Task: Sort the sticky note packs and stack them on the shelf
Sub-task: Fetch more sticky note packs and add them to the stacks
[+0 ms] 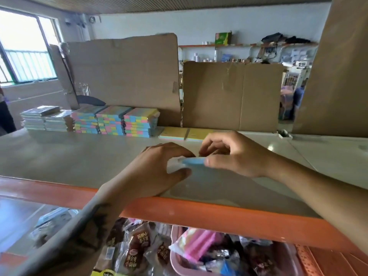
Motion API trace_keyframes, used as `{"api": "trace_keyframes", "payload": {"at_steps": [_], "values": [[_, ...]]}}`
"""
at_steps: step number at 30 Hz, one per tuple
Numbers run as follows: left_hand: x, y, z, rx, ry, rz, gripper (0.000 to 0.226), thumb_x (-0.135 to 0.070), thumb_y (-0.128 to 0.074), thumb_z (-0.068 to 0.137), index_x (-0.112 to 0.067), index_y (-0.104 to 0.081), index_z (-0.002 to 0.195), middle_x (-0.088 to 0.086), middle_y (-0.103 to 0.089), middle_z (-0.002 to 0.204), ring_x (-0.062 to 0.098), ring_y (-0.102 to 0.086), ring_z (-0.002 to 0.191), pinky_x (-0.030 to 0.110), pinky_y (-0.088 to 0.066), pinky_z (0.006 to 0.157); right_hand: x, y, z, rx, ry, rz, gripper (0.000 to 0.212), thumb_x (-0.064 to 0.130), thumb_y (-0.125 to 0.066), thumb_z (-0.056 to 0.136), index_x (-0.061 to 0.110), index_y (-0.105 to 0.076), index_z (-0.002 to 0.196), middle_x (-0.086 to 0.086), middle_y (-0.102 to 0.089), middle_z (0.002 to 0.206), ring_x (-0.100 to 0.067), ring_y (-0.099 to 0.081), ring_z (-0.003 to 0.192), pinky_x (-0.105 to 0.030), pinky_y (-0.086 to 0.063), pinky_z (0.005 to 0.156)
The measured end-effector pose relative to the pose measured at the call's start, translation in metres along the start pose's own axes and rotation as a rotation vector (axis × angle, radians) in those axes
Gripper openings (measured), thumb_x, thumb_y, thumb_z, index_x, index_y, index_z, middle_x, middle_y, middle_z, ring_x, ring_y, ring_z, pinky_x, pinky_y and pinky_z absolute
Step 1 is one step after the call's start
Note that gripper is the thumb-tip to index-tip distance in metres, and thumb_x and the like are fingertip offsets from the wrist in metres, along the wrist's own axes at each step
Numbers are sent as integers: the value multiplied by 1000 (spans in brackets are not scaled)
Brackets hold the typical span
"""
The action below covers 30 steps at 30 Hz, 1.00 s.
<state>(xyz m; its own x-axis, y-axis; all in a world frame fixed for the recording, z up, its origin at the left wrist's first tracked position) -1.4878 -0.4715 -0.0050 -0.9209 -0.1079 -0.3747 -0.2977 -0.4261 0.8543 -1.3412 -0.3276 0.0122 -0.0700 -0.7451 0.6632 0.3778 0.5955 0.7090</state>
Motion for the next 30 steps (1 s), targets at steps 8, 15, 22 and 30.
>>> {"api": "trace_keyframes", "payload": {"at_steps": [8,15,22,30], "values": [[6,0,1,35,42,-166,29,-45,-58,99,-36,-70,124,-20,-71,117,-5,-62,102,25,-51,88,1,-1,-6,-212,76,168,21,45,-66,98,25,-69,89,-14,-49,64,-26,-57,52,-45,-58,51],[13,1,4,20,64,-543,36,-41,-55,97,-20,-71,121,-3,-76,111,17,-70,107,48,-54,98,9,-6,-13,-217,291,-366,75,59,-78,77,32,-46,140,8,-47,141,-7,-51,127,-23,-47,99],[21,2,6,22,109,-814,31,-34,-61,91,-13,-69,114,7,-76,112,25,-71,109,42,-57,95,25,-8,8,-230,408,-557,67,61,-75,75,24,-60,128,4,-56,129,-19,-59,115,-41,-51,97],[68,62,-22,-76,201,-299,90,-68,-80,65,-60,-37,143,-23,-47,148,2,-42,137,39,-40,114,44,-38,66,-61,337,-365,64,81,-72,67,40,-58,115,21,-59,107,-4,-60,98,-39,-54,82]]}}
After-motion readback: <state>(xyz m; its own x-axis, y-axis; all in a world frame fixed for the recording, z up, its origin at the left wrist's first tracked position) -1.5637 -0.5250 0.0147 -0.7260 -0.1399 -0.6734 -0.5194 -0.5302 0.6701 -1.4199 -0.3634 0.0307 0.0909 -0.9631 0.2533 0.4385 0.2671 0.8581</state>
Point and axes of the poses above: each hand's wrist, its own z-axis towards the middle knuckle, its own y-axis out of the back of the hand, x = y × z, the point moved 4 cm from there along z, towards the middle knuckle
